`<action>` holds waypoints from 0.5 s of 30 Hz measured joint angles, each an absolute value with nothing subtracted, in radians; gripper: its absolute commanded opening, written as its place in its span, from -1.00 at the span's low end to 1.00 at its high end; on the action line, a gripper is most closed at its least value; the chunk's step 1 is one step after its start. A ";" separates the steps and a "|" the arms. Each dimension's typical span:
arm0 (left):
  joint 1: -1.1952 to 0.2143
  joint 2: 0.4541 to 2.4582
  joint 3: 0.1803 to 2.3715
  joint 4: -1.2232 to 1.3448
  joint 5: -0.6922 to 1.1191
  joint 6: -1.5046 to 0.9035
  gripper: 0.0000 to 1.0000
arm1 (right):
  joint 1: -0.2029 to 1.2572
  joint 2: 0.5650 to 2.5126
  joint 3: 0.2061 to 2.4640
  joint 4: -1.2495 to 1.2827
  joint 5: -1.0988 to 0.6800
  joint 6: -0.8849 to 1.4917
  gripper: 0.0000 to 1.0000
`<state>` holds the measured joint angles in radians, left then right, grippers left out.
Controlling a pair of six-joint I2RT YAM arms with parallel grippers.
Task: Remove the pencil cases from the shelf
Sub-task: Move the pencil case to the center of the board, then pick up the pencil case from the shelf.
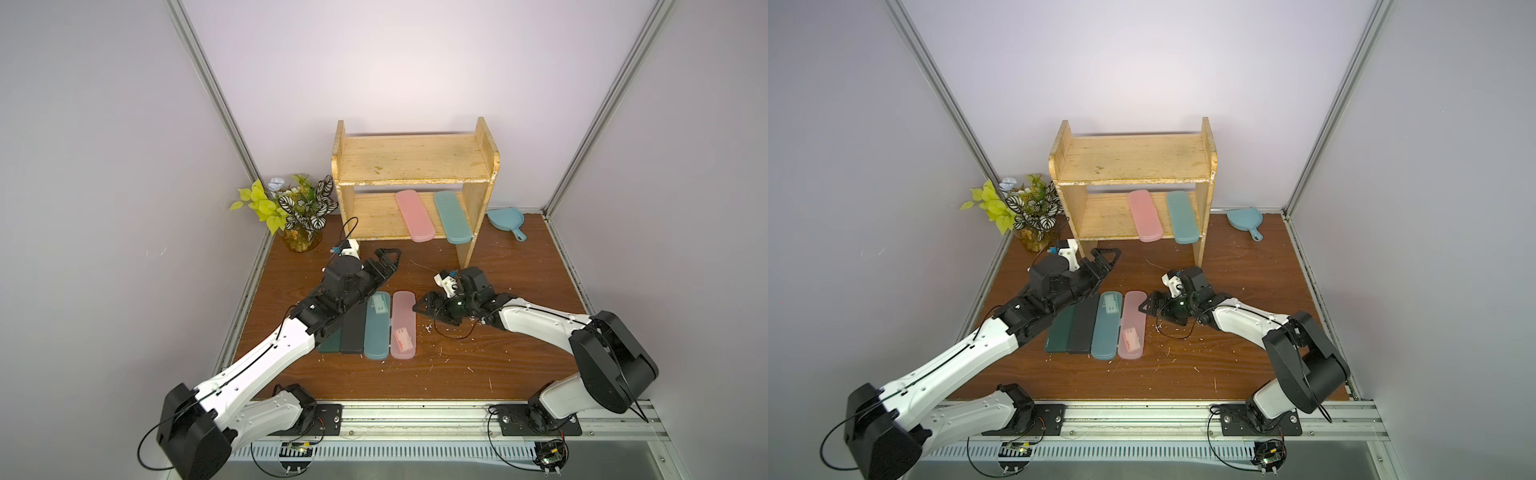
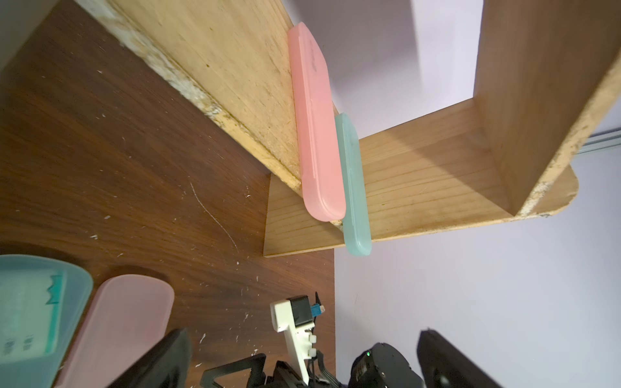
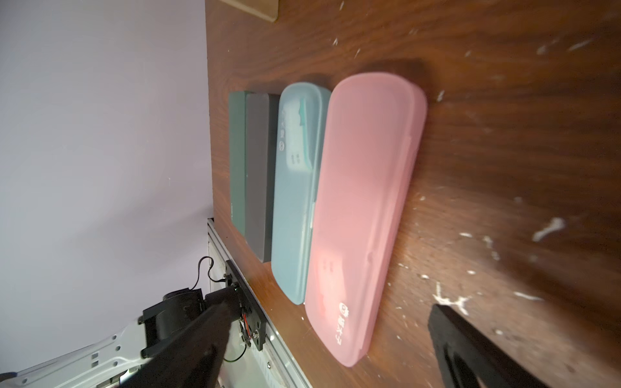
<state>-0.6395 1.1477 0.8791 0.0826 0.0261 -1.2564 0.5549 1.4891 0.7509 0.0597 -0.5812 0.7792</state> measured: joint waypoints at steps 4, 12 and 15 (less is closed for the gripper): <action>-0.640 1.273 0.929 0.168 0.037 -1.280 0.99 | 0.503 1.450 0.752 -0.046 -0.570 0.694 0.99; -0.640 1.464 1.019 0.310 0.040 -1.335 0.82 | 0.429 1.256 0.752 -0.135 -0.520 0.602 0.99; -0.640 1.513 1.042 0.347 0.040 -1.344 0.69 | 0.402 1.165 0.751 -0.130 -0.482 0.597 0.98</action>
